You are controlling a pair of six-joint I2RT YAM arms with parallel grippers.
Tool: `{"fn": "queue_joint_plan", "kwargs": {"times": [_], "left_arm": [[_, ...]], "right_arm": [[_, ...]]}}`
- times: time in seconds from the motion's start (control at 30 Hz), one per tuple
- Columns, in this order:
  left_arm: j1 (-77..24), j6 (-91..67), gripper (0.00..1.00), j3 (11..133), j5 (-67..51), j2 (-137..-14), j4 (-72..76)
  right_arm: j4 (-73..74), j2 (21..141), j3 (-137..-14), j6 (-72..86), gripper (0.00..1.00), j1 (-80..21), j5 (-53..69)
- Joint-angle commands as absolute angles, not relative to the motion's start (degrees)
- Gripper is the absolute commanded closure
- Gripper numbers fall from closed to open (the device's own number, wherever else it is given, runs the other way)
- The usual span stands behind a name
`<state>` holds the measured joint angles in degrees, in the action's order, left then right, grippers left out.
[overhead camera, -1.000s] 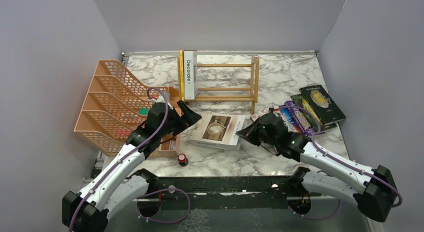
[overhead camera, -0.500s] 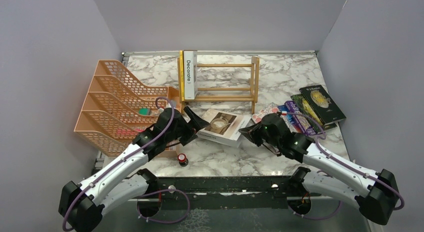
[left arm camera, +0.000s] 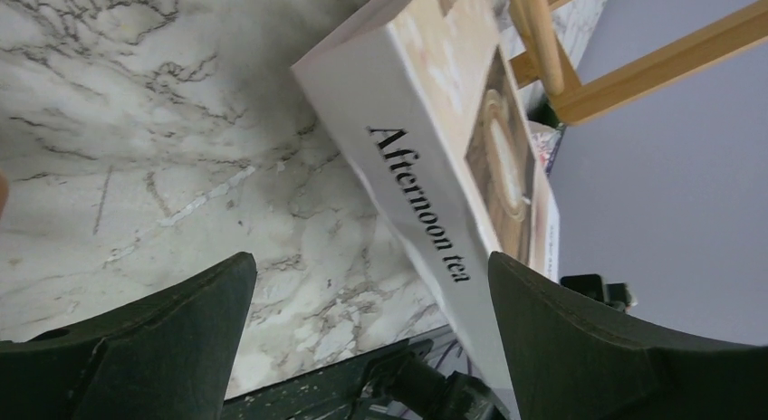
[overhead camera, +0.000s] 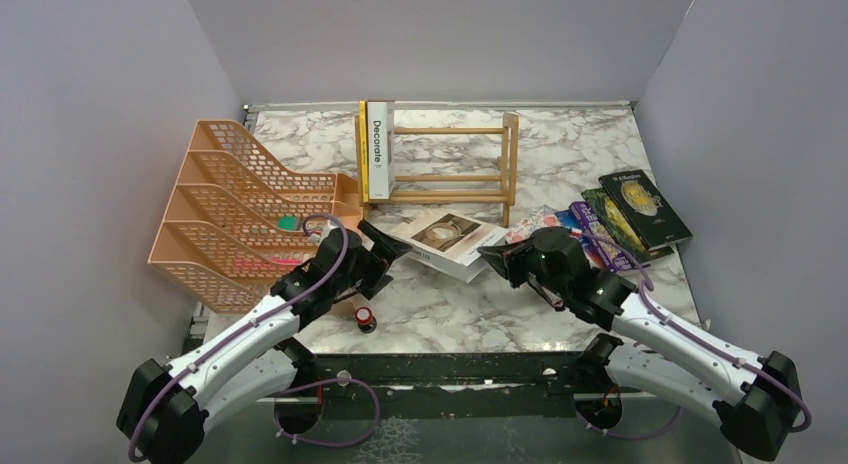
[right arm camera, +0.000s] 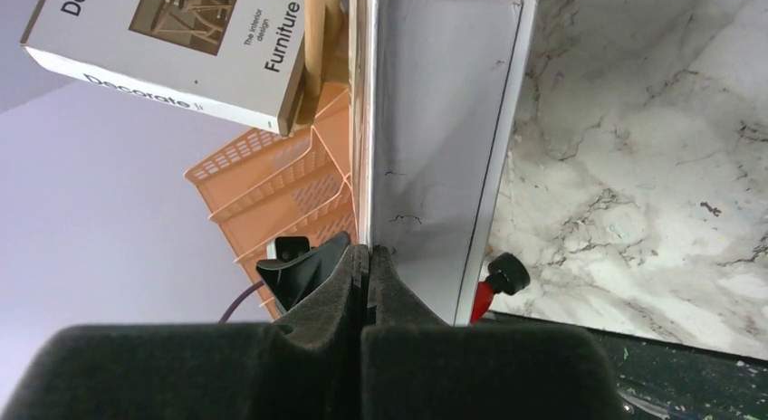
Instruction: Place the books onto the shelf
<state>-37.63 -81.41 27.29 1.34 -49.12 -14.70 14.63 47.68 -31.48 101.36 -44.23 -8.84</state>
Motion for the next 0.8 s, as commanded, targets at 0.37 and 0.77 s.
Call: {"fn": "queue_joint_plan", "kwargs": {"times": [0.37,0.77], "left_arm": [[-38.45,-91.00,0.01,24.18,3.60,-56.09,5.95],[-39.89,-95.65,0.24,21.72,10.88,-60.13,16.32]], "right_arm": [[5.92,50.40,-28.83,109.00,0.99,-43.95,-2.58],[4.02,50.99,-27.55,110.65,0.99,-43.99,-0.64]]}}
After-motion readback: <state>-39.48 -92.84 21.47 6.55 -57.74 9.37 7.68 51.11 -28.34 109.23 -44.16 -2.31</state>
